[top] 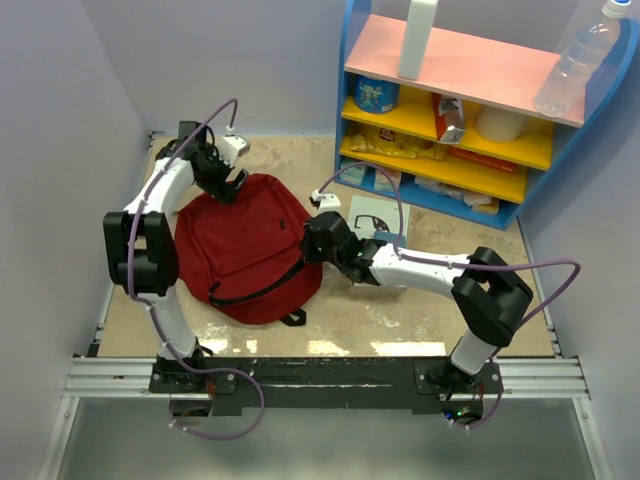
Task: Pack the student bag
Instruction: Unzip the student bag at the center of the board.
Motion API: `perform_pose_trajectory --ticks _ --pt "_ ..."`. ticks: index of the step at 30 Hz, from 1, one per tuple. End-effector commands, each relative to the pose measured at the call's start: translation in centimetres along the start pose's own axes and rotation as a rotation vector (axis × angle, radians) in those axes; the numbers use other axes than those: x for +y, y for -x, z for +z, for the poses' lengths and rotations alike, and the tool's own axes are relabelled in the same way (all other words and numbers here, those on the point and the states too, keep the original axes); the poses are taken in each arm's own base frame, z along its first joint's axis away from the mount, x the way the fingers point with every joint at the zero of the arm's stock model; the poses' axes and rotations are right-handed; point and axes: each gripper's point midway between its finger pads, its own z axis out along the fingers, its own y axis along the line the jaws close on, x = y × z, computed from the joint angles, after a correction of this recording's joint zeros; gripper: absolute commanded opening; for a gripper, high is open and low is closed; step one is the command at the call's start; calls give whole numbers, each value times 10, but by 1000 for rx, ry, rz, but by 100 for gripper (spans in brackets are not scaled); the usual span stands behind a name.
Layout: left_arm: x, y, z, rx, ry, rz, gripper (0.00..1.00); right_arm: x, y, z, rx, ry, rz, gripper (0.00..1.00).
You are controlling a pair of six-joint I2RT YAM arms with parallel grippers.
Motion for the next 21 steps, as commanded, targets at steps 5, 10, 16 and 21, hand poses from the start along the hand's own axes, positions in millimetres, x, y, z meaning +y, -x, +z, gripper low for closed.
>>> perform_pose_trajectory --ticks 5,10,16,21 --pt "-59 6 -114 -123 -187 110 100 11 20 0 -70 22 59 0" --pt "-183 -21 -139 -128 -521 187 100 11 23 -3 -78 19 59 0" --pt "-241 -36 -139 -131 -635 253 100 13 33 -5 -95 10 54 0" --pt "-249 -44 -135 -96 -650 246 100 15 44 -9 -117 13 70 0"
